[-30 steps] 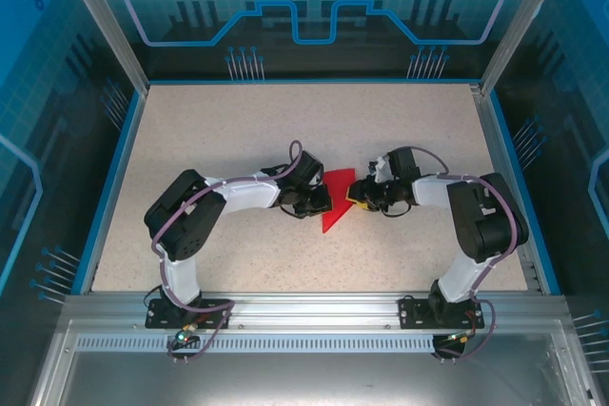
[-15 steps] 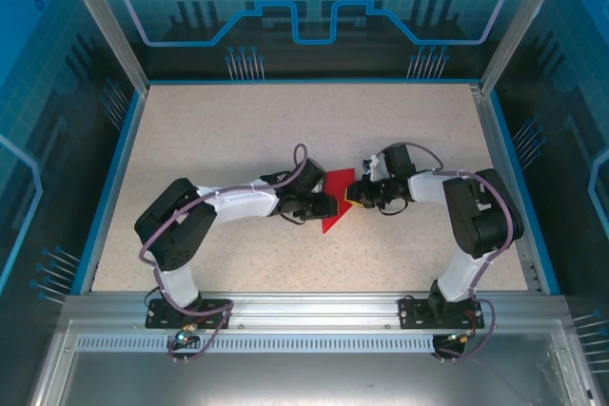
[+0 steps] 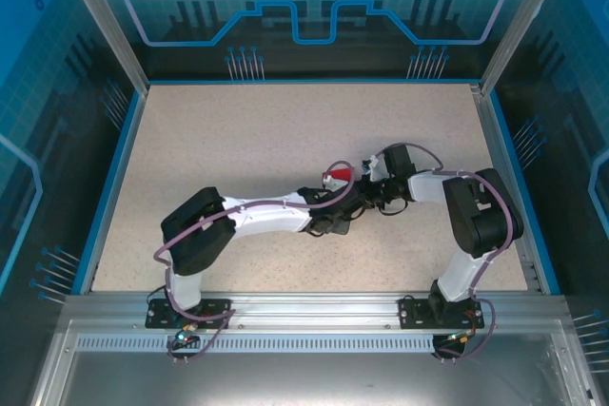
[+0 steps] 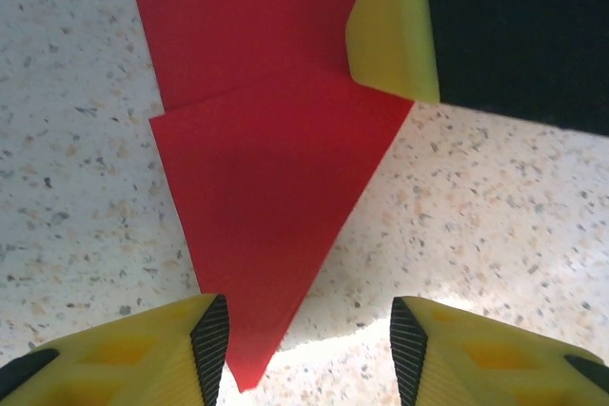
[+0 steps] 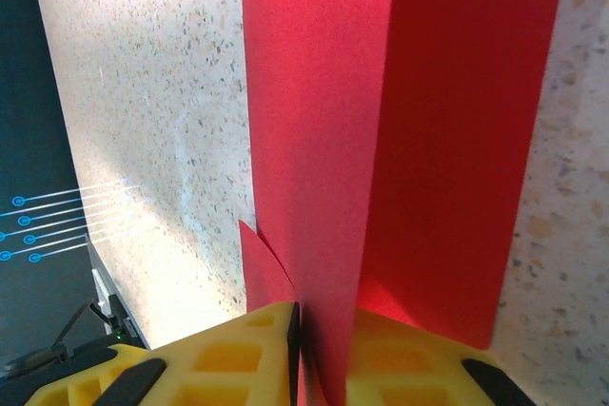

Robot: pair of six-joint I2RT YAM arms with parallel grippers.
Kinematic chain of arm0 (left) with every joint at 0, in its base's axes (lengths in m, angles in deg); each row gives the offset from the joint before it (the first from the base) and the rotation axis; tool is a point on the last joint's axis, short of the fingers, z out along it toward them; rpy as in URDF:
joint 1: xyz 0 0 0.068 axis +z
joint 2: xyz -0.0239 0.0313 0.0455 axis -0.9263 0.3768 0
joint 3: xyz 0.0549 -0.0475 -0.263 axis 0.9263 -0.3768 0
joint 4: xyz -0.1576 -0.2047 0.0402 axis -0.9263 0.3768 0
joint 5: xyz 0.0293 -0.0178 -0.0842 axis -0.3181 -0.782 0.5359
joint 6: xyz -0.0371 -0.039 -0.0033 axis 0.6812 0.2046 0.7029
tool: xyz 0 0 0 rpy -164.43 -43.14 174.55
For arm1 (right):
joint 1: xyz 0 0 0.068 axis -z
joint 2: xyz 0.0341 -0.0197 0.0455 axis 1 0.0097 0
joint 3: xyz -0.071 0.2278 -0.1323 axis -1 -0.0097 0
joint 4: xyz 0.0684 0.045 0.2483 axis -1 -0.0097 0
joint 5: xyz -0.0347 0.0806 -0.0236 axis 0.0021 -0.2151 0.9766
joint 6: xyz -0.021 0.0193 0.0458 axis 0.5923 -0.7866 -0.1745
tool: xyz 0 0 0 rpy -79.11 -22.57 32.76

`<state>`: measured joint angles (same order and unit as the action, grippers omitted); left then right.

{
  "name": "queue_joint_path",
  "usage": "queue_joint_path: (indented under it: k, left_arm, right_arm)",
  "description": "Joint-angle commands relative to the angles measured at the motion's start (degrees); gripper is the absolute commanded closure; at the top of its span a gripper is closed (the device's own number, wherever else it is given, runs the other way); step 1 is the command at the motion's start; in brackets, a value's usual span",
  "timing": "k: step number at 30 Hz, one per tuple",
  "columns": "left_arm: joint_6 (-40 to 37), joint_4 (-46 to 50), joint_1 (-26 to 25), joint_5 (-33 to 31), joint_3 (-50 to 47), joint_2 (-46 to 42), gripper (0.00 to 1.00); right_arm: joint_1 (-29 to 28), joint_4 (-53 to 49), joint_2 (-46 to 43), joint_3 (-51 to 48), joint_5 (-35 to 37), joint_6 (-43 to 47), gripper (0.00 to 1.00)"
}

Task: Fold a paper plane with a square sheet of paper (pick it up from the middle)
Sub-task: Fourth fold the wing at the center of the table.

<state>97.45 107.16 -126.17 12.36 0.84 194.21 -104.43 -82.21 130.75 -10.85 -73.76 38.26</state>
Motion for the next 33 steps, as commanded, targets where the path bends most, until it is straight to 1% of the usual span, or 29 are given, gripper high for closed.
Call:
queue_joint_path:
  k: [1, 9, 13, 28, 33]
  left_arm:
    - [-0.2, 4.7, -0.9, -5.5, 2.5, 2.4, 0.5]
    - [1.8, 4.0, -1.0, -5.1, 2.1, 3.3, 0.5]
    - [1.9, 3.0, -1.1, -4.1, 2.2, 3.8, 0.53]
    - [1.8, 2.6, -1.0, -4.6, 2.3, 4.7, 0.66]
    - [1.9, 2.8, -1.1, -4.8, 2.2, 4.7, 0.72]
  right_arm:
    - [-0.3, -1.4, 0.8, 1.1, -1.8, 0.2, 0.83]
    - [0.3, -1.5, 0.7, 1.3, -2.2, -0.2, 0.83]
    - [0.7, -1.6, 0.8, 1.3, -2.4, -0.3, 0.83]
    - [0.7, -1.4, 1.3, 1.3, -2.2, -0.9, 0.83]
    - [0.7, -1.4, 1.3, 1.3, -2.2, -0.9, 0.83]
